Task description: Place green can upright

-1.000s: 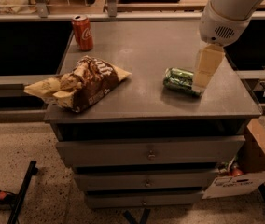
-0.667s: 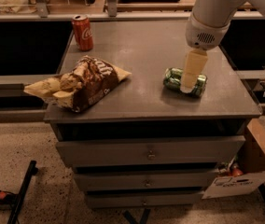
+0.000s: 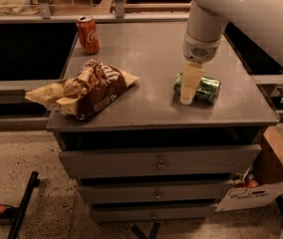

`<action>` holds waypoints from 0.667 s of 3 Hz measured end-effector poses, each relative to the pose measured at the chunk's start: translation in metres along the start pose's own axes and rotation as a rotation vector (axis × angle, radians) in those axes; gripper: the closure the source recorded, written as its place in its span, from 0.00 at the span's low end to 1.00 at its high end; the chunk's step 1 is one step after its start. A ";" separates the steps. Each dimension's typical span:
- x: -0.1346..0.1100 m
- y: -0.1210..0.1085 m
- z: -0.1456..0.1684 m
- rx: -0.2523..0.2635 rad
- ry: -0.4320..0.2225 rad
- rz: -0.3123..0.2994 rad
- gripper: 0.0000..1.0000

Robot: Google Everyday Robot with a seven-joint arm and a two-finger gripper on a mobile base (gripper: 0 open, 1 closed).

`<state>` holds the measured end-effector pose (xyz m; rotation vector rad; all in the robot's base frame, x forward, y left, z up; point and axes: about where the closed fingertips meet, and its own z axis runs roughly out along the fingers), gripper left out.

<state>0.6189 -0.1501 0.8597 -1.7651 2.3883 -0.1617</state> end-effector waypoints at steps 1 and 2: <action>-0.002 -0.001 0.018 -0.018 0.018 0.016 0.00; -0.004 0.000 0.031 -0.039 0.015 0.023 0.18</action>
Offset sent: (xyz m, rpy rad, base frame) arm 0.0067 0.0064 -0.0413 0.0141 0.0641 -0.0303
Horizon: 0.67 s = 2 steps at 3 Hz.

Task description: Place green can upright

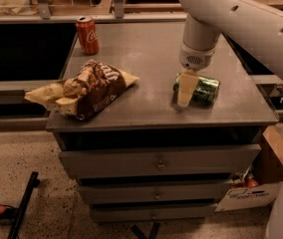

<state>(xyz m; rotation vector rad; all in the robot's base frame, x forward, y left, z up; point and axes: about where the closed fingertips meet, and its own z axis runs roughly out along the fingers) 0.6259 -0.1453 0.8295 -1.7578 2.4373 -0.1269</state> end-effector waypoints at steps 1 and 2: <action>-0.002 0.001 0.006 -0.011 0.000 0.005 0.41; -0.002 0.000 0.000 -0.014 -0.003 0.013 0.65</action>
Offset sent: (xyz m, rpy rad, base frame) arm -0.0008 0.0005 0.0110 0.0130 0.0170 -0.0225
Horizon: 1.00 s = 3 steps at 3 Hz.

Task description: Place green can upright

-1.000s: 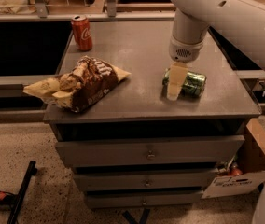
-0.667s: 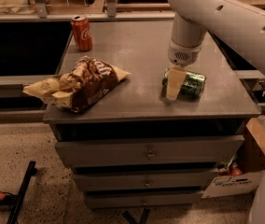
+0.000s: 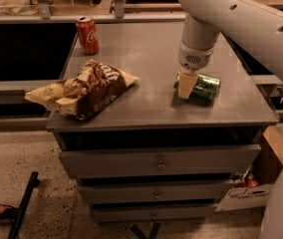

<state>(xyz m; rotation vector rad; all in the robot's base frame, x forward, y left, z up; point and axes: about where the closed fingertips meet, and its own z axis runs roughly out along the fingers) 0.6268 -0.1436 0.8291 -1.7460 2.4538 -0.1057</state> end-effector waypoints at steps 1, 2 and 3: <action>0.009 -0.009 -0.023 -0.007 -0.093 0.016 0.87; 0.017 -0.020 -0.065 -0.002 -0.289 0.030 1.00; 0.026 -0.026 -0.088 -0.021 -0.508 0.039 1.00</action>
Offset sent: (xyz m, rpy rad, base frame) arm -0.0034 -0.0477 0.1324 0.5247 -0.1731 0.0146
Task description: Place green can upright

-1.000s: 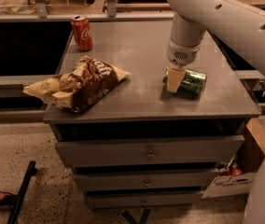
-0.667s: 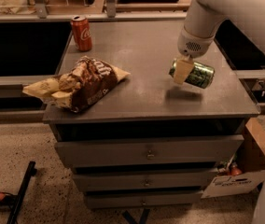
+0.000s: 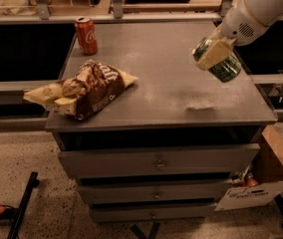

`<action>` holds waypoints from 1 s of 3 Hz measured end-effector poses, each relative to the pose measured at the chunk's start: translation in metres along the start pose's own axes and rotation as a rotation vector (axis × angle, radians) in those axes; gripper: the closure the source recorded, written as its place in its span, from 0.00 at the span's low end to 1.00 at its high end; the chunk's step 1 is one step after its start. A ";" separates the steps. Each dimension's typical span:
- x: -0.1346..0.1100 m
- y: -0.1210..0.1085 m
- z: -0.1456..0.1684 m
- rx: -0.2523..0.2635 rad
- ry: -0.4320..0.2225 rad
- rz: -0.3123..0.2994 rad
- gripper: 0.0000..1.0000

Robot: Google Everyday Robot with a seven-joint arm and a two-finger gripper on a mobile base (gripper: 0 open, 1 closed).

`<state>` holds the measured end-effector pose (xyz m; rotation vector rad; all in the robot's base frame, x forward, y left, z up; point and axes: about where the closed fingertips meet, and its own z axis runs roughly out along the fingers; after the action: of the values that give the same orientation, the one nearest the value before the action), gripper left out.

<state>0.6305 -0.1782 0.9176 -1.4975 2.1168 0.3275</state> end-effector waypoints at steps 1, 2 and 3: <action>0.001 0.001 -0.005 -0.038 -0.263 -0.006 1.00; -0.014 0.009 -0.013 -0.057 -0.551 -0.064 1.00; -0.025 0.016 -0.021 -0.084 -0.768 -0.099 1.00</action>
Offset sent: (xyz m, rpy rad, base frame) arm -0.0317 0.0106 0.0495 0.8545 -0.3590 0.2733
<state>0.6162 -0.1623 0.9467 -1.2355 1.4264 0.8119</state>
